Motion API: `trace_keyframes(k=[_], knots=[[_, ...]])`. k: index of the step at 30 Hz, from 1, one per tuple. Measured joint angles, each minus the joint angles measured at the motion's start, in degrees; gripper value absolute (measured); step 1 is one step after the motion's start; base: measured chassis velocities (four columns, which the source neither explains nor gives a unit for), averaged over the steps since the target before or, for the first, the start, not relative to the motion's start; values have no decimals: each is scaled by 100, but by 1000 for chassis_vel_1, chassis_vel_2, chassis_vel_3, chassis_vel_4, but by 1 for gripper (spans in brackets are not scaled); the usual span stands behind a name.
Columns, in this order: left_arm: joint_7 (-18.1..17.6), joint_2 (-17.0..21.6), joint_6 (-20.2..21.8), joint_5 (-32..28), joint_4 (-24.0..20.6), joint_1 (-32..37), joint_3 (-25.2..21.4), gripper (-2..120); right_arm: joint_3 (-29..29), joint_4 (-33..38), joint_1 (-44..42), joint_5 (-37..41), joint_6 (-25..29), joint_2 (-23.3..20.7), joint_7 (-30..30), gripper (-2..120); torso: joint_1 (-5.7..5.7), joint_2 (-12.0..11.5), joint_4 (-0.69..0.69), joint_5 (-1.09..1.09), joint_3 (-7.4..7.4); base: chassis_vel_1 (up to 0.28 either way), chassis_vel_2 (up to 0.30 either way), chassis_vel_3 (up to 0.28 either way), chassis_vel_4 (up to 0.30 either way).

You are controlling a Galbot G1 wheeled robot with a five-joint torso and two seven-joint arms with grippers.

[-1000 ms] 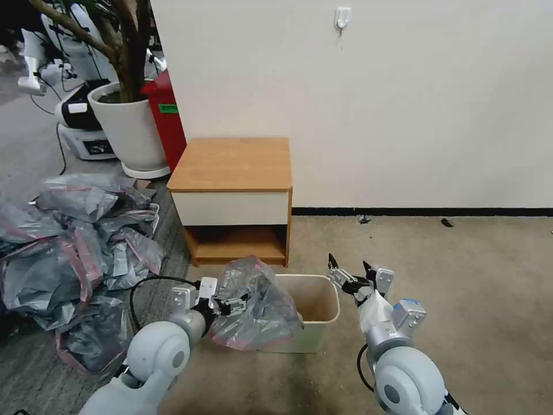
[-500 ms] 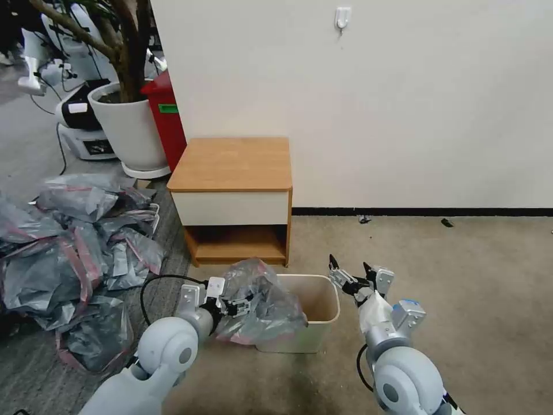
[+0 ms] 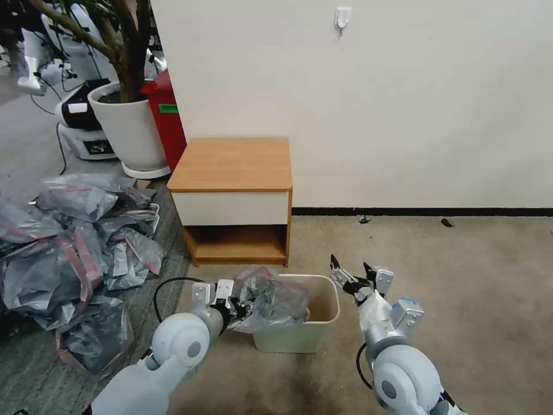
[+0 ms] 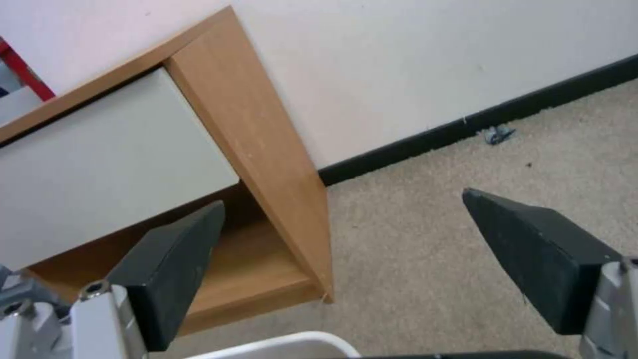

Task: Pick up the garbage bag from the table and place it over the trash can.

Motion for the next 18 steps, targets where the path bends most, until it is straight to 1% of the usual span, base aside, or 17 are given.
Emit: trace_keyframes(k=[2,5,8,9,12,13,14,17,18], knots=[[-100,8,0,-105,63,-87,75,59,-6,-31,23,0,4,2,0,94,0,0,0,0,0,0,0,0,0],[-149,7,0,-161,108,-146,118,57,-17,-55,41,0,5,5,0,93,0,0,0,0,0,0,0,0,0],[-219,10,0,-230,162,-196,161,45,-36,-62,66,0,6,6,0,92,0,0,0,0,0,0,0,0,0],[-219,10,0,-230,162,-196,161,45,-36,-62,66,0,6,6,0,92,0,0,0,0,0,0,0,0,0],[-231,28,0,-242,214,-221,194,30,-51,-62,87,1,6,3,0,92,0,0,0,0,0,0,0,0,0],[-231,28,0,-242,214,-221,194,30,-51,-62,87,1,6,3,0,92,0,0,0,0,0,0,0,0,0],[-231,28,-1,-243,224,-228,198,27,-56,-62,92,1,6,1,0,92,0,0,0,0,0,0,0,0,0],[-233,15,0,-254,247,-246,199,12,-79,-44,108,-8,6,-30,-16,92,0,0,0,0,0,0,0,0,0],[-233,15,0,-254,247,-246,199,12,-79,-44,108,-8,6,-30,-16,92,0,0,0,0,0,0,0,0,0]])
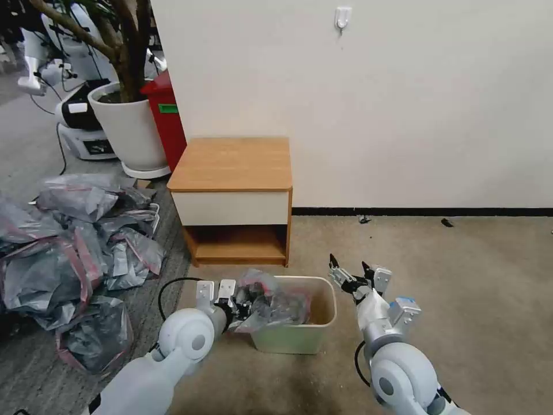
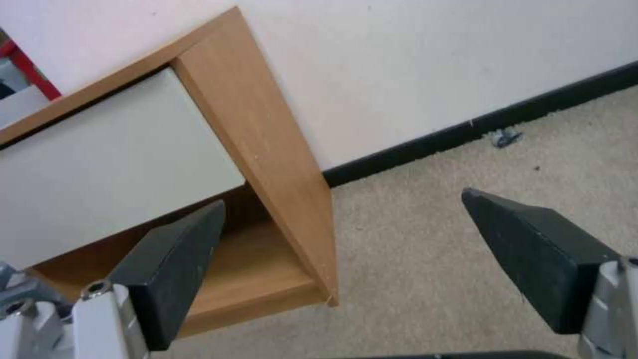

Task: Pick up the garbage bag from the table and place it over the trash can.

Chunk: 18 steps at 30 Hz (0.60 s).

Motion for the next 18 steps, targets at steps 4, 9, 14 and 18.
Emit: trace_keyframes(k=[4,9,14,18], knots=[[18,-31,2,-9,2,-1,-25,3,-26,117,0,-124,56,-142,-206,94,0,0,0,-1,0,0,0,0,0],[40,-46,3,4,8,-1,-34,3,-79,212,38,-352,104,-364,-517,94,0,0,0,0,0,0,0,0,0],[113,-88,6,77,9,-1,-106,3,-93,438,85,-626,132,-899,-1550,94,0,0,-1,1,0,0,0,0,0],[265,-76,6,211,-3,-1,-155,3,-357,698,303,-859,-146,-1616,-2443,94,0,0,0,1,0,0,0,0,0]])
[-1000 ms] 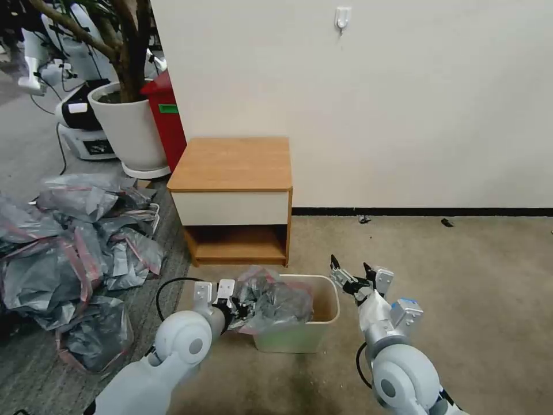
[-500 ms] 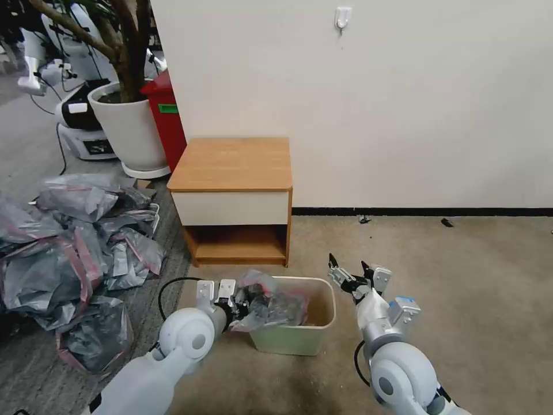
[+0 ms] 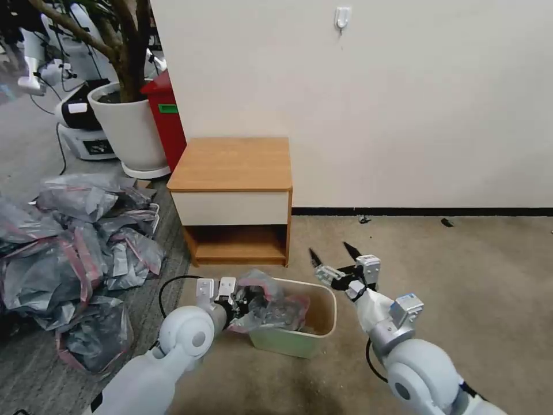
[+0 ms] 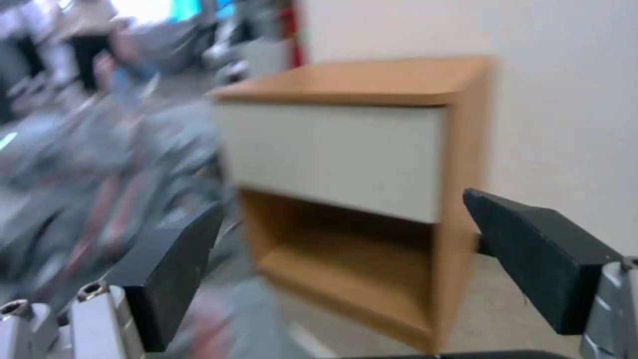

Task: Pick up the garbage bag from the table and place it over the trash can.

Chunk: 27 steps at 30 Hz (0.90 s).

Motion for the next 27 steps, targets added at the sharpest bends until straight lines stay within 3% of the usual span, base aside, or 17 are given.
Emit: trace_keyframes(k=[2,5,12,22,27], knots=[[14,0,0,25,-8,0,-1,3,-114,67,89,-37,-140,-164,-101,94,0,0,0,0,0,0,0,0,0],[44,-10,0,97,-14,6,-4,3,-436,255,450,-62,-921,-587,-372,94,0,0,0,-1,0,0,0,0,0],[291,-9,-31,461,-51,48,-4,3,-957,218,1199,8,-1732,-1039,-619,93,0,0,0,-1,0,0,0,0,0],[346,-23,-87,707,-178,57,104,3,-2072,-224,2176,212,-2035,-1013,-329,92,0,0,0,-1,0,0,0,0,0],[346,12,-105,710,-246,59,110,3,-2366,-437,2436,337,-2120,-914,-158,89,0,0,0,-1,0,0,0,0,0]])
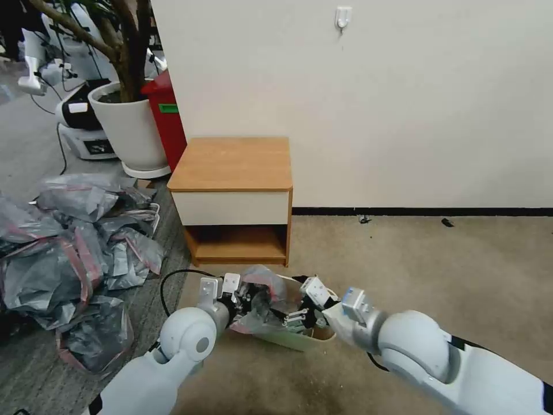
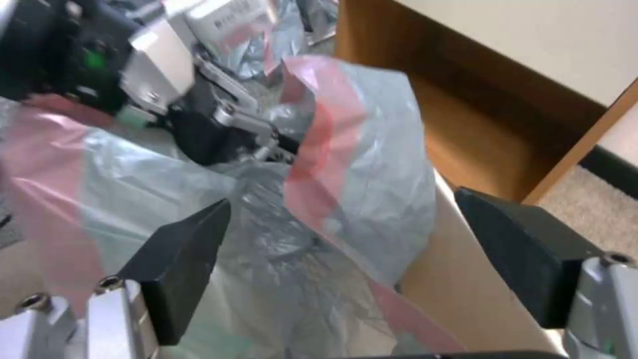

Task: Pick up the garbage bag from the table and place it over the trash can.

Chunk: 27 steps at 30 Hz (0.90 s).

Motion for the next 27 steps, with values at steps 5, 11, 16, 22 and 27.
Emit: trace_keyframes(k=[5,11,16,22,27], knots=[[0,16,-20,-5,-34,9,-17,3,-144,-151,98,37,-12,51,135,75,0,0,0,0,0,0,0,0,0],[13,33,-40,-16,-55,1,-18,3,-267,-275,119,42,10,28,204,58,0,0,0,0,0,0,0,0,0],[18,50,-44,-26,-80,-2,-7,3,-335,-389,163,24,25,39,224,48,0,0,0,0,0,0,0,0,0],[21,77,-45,-37,-122,3,8,3,-444,-522,275,16,122,79,264,30,0,0,0,0,0,0,0,0,0],[25,131,-47,-46,-128,-1,7,3,-497,-540,315,17,195,86,309,12,0,0,0,0,0,0,0,0,0]])
